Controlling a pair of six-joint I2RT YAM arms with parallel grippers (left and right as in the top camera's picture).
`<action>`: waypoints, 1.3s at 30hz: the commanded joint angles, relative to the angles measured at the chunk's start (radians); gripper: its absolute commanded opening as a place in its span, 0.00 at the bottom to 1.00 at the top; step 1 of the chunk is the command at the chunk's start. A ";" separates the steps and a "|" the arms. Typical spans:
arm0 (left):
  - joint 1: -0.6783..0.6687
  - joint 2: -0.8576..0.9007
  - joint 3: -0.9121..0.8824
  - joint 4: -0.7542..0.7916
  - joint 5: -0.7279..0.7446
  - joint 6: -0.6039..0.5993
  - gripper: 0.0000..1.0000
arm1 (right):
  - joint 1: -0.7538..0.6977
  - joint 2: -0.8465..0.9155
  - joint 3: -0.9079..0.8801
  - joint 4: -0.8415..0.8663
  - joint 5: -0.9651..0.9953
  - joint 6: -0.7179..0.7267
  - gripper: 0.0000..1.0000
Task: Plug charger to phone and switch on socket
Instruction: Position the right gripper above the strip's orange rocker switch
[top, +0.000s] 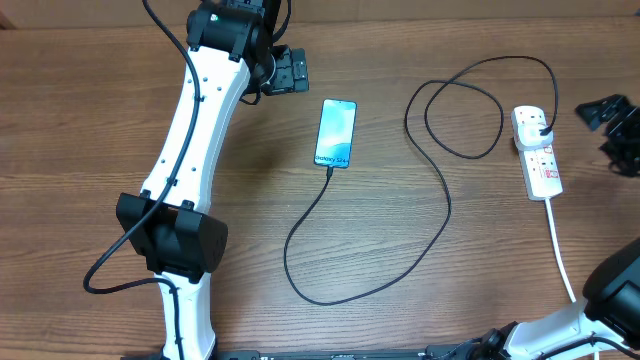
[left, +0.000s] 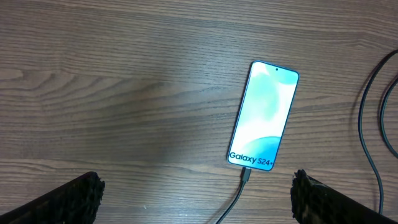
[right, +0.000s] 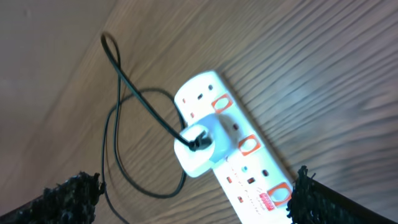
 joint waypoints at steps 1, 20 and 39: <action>-0.008 0.009 -0.002 0.001 -0.013 0.011 1.00 | 0.005 0.000 -0.069 0.054 -0.063 -0.035 1.00; -0.008 0.009 -0.002 0.001 -0.013 0.011 1.00 | 0.117 0.002 -0.254 0.352 0.138 -0.026 1.00; -0.008 0.009 -0.002 0.001 -0.013 0.011 1.00 | 0.179 0.093 -0.254 0.434 0.135 -0.024 1.00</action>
